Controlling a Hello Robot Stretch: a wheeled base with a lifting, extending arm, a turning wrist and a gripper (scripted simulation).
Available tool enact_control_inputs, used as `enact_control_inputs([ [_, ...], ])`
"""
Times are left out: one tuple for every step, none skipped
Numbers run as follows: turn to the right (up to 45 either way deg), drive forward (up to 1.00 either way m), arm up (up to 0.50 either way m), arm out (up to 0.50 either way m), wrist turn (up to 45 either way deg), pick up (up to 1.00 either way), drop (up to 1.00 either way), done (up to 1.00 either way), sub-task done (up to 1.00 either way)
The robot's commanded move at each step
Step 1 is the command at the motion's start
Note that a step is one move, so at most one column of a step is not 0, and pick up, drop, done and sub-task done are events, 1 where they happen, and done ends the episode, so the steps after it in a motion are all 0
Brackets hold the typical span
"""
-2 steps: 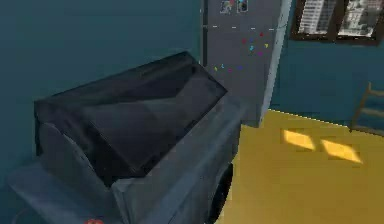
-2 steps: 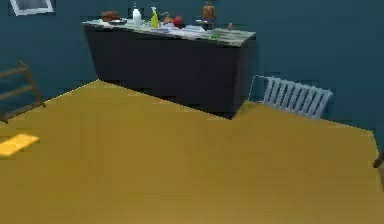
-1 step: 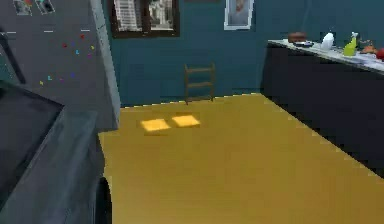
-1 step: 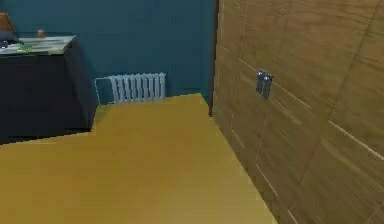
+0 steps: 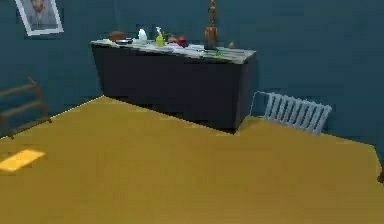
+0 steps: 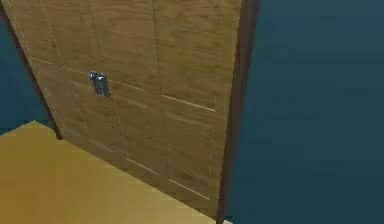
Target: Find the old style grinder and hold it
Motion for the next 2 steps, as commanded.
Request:
enact_control_inputs([
  [33.0, 0.00, 0.00, 0.00, 0.0, 0.00, 0.00, 0.00, 0.00],
  [0.0, 0.10, 0.00, 0.00, 0.0, 0.00, 0.00, 0.00, 0.00],
])
